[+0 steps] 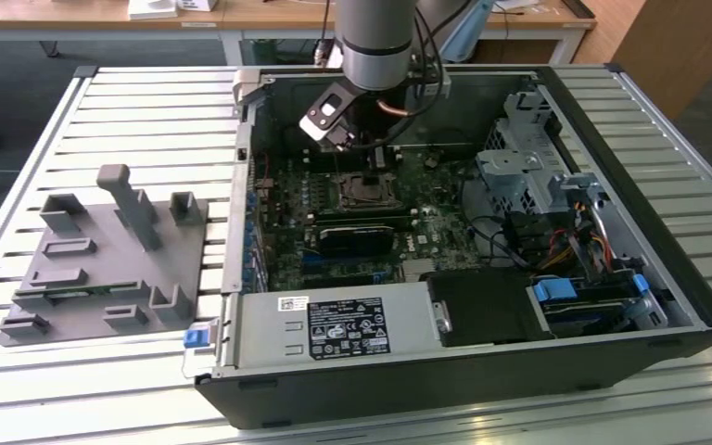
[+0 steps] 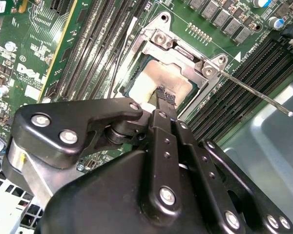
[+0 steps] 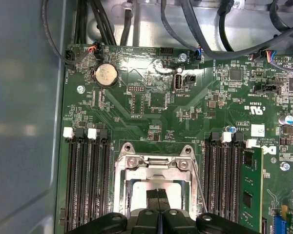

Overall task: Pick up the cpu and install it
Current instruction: 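Install the first cpu locking lever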

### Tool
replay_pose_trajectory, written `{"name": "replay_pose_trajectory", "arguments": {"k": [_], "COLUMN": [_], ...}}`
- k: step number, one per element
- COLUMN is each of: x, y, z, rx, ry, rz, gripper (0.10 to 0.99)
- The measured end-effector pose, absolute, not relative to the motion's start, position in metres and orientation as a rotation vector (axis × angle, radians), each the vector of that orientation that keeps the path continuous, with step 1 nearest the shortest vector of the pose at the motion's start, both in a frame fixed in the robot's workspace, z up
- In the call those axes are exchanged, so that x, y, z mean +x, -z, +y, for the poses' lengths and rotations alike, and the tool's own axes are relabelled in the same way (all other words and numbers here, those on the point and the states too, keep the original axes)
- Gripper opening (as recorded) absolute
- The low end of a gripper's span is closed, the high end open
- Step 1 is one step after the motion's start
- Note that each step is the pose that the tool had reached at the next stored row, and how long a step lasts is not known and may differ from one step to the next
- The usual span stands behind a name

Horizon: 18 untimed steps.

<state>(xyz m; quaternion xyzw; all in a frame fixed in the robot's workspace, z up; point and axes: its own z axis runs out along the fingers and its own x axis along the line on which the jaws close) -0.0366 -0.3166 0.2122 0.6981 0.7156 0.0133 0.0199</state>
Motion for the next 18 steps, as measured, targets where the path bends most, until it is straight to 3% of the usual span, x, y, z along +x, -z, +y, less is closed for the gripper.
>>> {"name": "replay_pose_trajectory", "arguments": {"k": [18], "x": [-0.037], "y": [-0.228], "z": [-0.317], "rx": [2.162], "ry": [-0.033], "rz": [2.217], "gripper": [0.106]}}
